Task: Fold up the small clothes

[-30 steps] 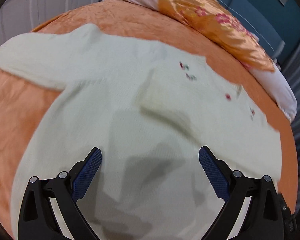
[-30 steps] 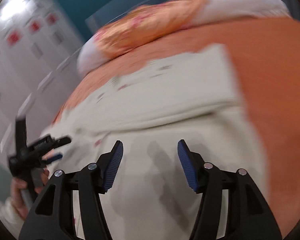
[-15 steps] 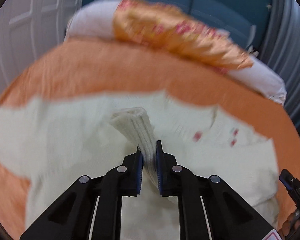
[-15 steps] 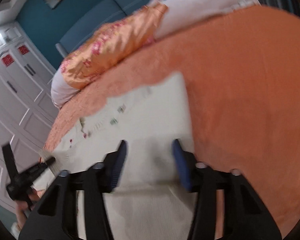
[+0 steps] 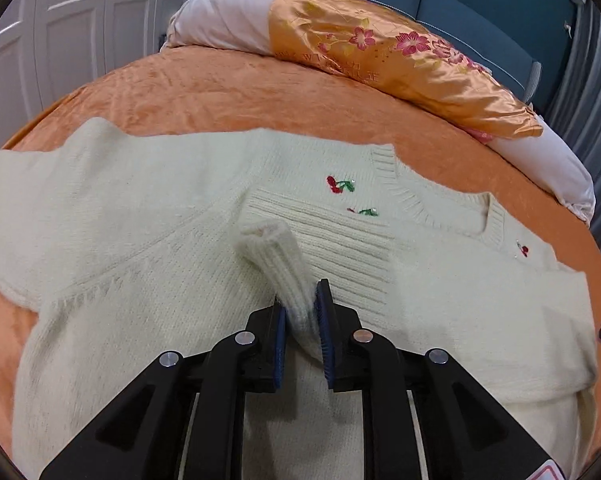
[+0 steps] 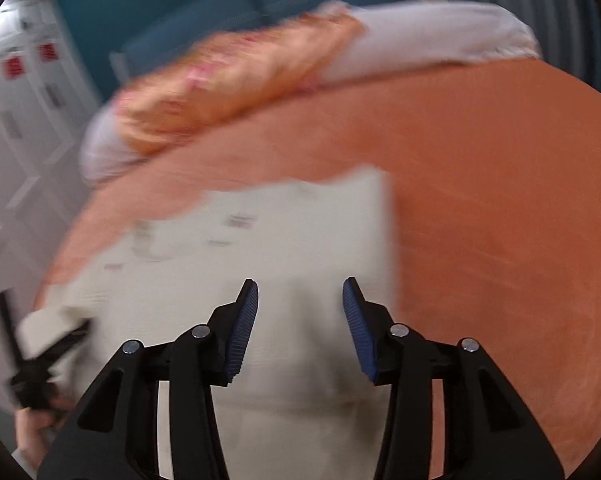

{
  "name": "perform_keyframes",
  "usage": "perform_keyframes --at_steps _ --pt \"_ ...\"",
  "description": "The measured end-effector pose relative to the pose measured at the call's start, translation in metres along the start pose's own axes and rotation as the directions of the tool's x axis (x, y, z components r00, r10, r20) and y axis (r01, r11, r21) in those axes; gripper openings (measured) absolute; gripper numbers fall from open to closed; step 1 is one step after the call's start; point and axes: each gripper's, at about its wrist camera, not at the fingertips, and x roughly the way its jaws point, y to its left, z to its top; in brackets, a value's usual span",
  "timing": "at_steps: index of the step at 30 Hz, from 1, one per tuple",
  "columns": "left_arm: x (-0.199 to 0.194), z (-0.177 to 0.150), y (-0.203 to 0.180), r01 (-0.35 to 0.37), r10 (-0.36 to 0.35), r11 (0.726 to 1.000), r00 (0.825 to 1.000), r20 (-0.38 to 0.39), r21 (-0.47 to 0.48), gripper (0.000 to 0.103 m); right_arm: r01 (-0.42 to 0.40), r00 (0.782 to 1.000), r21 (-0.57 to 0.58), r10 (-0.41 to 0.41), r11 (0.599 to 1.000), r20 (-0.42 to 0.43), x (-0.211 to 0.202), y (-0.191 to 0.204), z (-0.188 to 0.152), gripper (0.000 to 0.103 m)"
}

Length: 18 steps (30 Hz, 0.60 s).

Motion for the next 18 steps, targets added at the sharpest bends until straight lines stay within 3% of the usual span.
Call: perform_keyframes --at_steps 4,6,8,10,13,15,16,17,18 --pt "0.001 -0.003 -0.003 -0.012 0.012 1.000 1.000 0.015 0.013 0.016 -0.121 0.988 -0.182 0.101 0.976 -0.115 0.039 0.080 -0.013 0.041" --pt "0.001 -0.003 -0.002 -0.008 0.008 1.000 1.000 0.015 0.010 0.016 -0.141 0.976 -0.218 0.098 0.966 -0.195 0.071 0.100 -0.021 0.039" --pt "0.001 -0.005 0.002 0.015 -0.015 1.000 1.000 0.016 -0.008 0.018 -0.124 0.976 -0.257 0.070 0.959 -0.209 0.085 0.099 -0.028 0.039" --pt "0.001 -0.006 0.008 0.049 -0.049 0.998 0.999 0.017 -0.036 0.019 -0.109 0.980 -0.249 0.062 0.962 -0.190 0.073 0.081 -0.025 0.034" --pt "0.001 -0.006 0.012 0.078 -0.076 0.995 0.997 0.022 -0.055 0.021 0.051 0.988 -0.235 -0.083 0.971 -0.129 0.041 0.017 -0.024 0.033" --pt "0.001 -0.006 0.011 0.081 -0.080 0.996 0.996 0.026 -0.046 0.027 0.085 0.990 -0.099 -0.095 0.992 -0.106 0.011 -0.048 -0.021 0.021" --pt "0.001 -0.007 0.007 0.084 -0.084 0.996 0.996 0.026 -0.031 0.030 0.093 0.990 -0.035 -0.096 0.995 -0.100 -0.001 -0.070 -0.020 0.000" --pt "0.001 -0.007 0.005 0.081 -0.081 0.997 0.996 0.026 -0.017 0.033 0.087 0.993 0.062 -0.081 0.994 -0.091 -0.015 -0.094 -0.019 0.000" --pt "0.001 -0.007 0.002 0.063 -0.063 0.998 0.998 0.026 0.000 0.033 0.186 0.981 0.118 -0.177 0.975 -0.082 -0.030 -0.110 -0.021 0.003"
